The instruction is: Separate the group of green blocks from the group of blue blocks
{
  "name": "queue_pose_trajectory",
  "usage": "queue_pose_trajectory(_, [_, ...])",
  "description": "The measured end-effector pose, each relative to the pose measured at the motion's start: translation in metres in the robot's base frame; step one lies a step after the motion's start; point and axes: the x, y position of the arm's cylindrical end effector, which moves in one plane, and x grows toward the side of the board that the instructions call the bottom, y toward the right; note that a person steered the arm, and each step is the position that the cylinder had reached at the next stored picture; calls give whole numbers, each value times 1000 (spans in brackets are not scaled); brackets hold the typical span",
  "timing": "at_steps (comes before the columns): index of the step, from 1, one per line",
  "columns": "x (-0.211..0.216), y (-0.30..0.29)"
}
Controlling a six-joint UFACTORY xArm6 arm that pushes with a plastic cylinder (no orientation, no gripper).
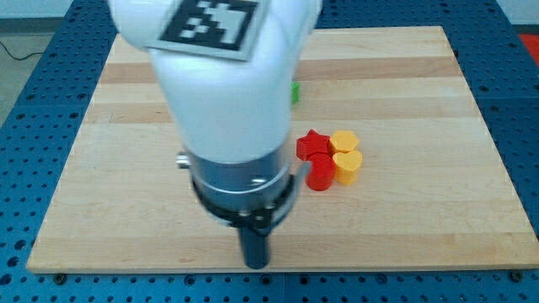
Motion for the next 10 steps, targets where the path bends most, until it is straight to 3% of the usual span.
queue_pose_trajectory(1, [-9, 47])
queue_pose_trajectory(2, [-43, 117])
queue_pose_trajectory(4, [-157, 251])
queue_pose_trajectory(5, [-216, 260])
queue_pose_trajectory(7, [-235, 228])
queue_pose_trajectory(10, [-272, 112])
